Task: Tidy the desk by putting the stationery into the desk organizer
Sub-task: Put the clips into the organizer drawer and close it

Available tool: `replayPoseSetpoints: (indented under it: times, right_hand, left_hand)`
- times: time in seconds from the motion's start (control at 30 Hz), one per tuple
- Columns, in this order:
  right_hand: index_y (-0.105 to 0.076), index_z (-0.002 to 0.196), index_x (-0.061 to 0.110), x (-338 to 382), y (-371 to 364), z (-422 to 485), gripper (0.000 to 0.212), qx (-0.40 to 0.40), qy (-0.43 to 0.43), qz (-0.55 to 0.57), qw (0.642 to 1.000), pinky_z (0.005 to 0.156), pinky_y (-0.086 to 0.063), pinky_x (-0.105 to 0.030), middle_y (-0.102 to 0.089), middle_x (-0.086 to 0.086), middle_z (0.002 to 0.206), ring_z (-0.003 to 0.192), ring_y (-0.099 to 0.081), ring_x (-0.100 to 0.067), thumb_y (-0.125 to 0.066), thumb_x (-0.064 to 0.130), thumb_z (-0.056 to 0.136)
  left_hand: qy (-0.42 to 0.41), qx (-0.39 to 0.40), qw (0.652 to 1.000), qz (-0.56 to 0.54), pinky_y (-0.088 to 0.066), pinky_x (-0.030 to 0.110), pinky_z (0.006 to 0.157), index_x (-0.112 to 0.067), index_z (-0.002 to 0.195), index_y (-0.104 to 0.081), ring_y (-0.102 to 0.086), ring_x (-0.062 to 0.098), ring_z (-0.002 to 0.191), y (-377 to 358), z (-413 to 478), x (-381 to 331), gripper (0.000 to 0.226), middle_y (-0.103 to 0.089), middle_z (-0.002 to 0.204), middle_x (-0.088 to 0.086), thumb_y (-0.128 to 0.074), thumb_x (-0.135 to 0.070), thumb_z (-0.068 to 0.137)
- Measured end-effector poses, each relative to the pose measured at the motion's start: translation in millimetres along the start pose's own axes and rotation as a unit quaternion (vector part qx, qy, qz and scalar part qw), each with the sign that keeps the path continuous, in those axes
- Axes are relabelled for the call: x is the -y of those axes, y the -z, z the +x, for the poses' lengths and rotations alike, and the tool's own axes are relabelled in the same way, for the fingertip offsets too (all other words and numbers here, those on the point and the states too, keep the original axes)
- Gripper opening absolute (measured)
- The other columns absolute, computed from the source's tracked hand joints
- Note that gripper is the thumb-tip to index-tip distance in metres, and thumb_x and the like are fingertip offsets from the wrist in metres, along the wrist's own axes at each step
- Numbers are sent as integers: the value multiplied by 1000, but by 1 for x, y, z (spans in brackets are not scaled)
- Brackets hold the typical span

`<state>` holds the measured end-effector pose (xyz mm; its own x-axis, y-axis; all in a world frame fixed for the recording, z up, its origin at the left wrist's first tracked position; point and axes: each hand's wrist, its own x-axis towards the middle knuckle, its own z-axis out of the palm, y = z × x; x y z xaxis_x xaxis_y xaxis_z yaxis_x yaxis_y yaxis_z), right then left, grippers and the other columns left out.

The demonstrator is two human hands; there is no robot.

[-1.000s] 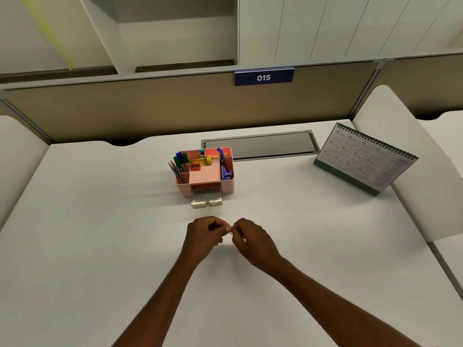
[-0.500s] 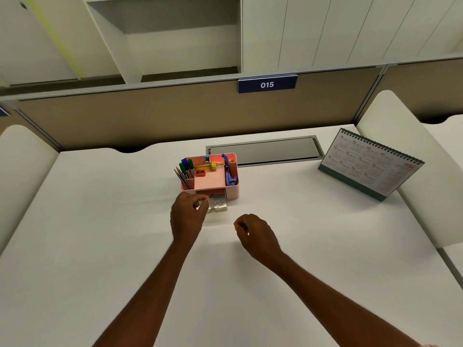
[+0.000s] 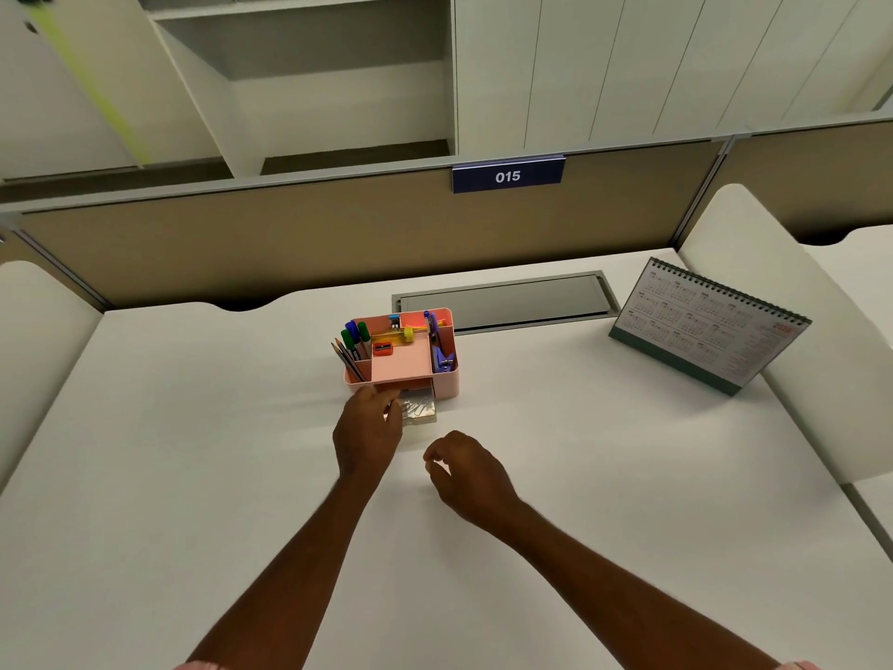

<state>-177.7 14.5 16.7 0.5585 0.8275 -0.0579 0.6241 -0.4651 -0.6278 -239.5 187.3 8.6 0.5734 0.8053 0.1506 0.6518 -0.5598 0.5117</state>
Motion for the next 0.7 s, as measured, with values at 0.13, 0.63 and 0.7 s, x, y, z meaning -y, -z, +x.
replayPoseSetpoints:
  times: [0.13, 0.63, 0.7]
  right_hand:
    - [-53, 146, 21, 0, -8, 1, 43, 18, 7, -43, 999, 111, -44, -33, -50, 2, 154, 142, -47, -18, -54, 31, 104]
    - [-6, 164, 13, -5, -39, 12, 78, 66, 54, -152, 985, 119, 1, -32, 1, -8, 172, 159, 1, -24, -54, 31, 106]
    - [-4, 164, 14, -6, -39, 17, 79, 69, 48, -155, 984, 118, 3, -32, 3, -8, 172, 159, 3, -24, -54, 31, 106]
  left_hand:
    - [-56, -84, 995, 3, -60, 37, 84, -11, 117, -77, -69, 24, 103, 4, -32, 7, 25, -75, 114, 8, -72, -20, 94]
    - [-166, -5, 986, 30, -49, 46, 112, -7, 138, -65, -54, 28, 140, -20, -81, 42, 50, -58, 149, 11, -76, -10, 89]
    - [-167, -4, 985, 33, -50, 47, 111, -7, 137, -66, -55, 28, 139, -19, -76, 41, 49, -59, 147, 10, -76, -10, 89]
